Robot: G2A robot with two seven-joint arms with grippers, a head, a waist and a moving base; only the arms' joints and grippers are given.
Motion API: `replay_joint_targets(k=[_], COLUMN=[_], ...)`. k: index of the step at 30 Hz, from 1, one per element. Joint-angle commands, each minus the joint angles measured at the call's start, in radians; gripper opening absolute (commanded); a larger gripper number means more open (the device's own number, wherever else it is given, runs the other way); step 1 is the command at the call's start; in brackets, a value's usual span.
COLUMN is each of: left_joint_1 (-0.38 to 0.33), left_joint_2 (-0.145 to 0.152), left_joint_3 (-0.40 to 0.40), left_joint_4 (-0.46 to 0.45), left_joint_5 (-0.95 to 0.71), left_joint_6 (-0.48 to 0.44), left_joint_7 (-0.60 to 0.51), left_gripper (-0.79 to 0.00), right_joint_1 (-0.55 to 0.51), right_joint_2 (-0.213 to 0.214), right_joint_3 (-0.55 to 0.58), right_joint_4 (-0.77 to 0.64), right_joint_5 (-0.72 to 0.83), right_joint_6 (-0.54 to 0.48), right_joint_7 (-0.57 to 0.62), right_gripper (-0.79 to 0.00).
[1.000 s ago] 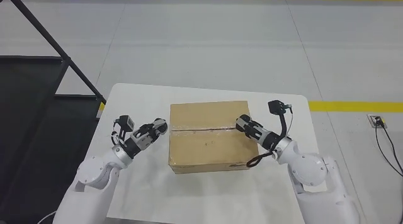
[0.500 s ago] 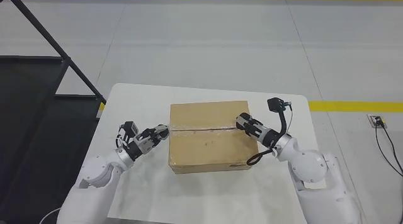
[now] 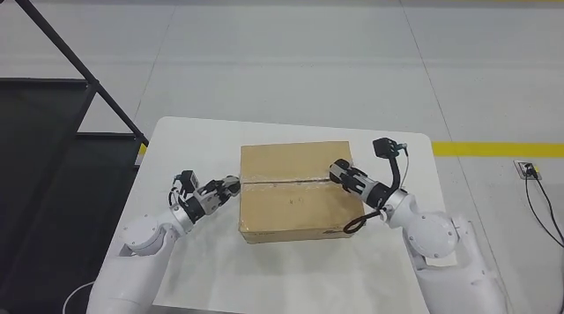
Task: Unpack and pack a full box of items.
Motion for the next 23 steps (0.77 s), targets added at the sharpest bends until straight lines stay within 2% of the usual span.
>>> replay_joint_targets(k=[1,12,13,14,15,16,19,20,23], left_joint_1=[-0.002,0.027,0.035,0.042,0.049,0.056,0.069,0.068,0.069], left_joint_2=[0.001,0.024,0.026,0.027,0.028,0.029,0.029,0.03,0.029], left_joint_3=[-0.008,-0.141,-0.153,-0.164,-0.174,-0.183,-0.201,-0.2,-0.202], left_joint_4=[0.006,-0.011,-0.02,-0.028,-0.039,-0.05,-0.065,-0.064,-0.065], left_joint_5=[-0.013,-0.112,-0.125,-0.134,-0.146,-0.163,-0.186,-0.185,-0.187], left_joint_6=[-0.007,-0.064,-0.071,-0.077,-0.078,-0.077,-0.087,-0.085,-0.087], left_joint_7=[-0.001,0.008,0.006,0.01,0.016,0.02,0.053,0.048,0.054], left_gripper=[-0.785,-0.785,-0.677,-0.459,-0.037,0.0,0.0,-0.597,-0.402], right_joint_1=[-0.002,-0.062,-0.07,-0.078,-0.085,-0.087,-0.087,-0.087,-0.087], right_joint_2=[0.001,0.016,0.018,0.02,0.021,0.022,0.022,0.022,0.022], right_joint_3=[-0.003,0.062,0.071,0.079,0.085,0.086,0.086,0.086,0.086], right_joint_4=[-0.008,-0.083,-0.088,-0.091,-0.095,-0.096,-0.096,-0.097,-0.096], right_joint_5=[-0.002,0.013,0.013,0.012,0.01,0.005,0.005,0.005,0.005], right_joint_6=[0.001,-0.025,-0.037,-0.045,-0.054,-0.058,-0.058,-0.059,-0.058], right_joint_7=[-0.002,-0.089,-0.099,-0.11,-0.118,-0.118,-0.118,-0.119,-0.118], right_gripper=[-0.785,-0.785,-0.668,-0.422,0.0,0.0,0.0,-0.569,-0.377])
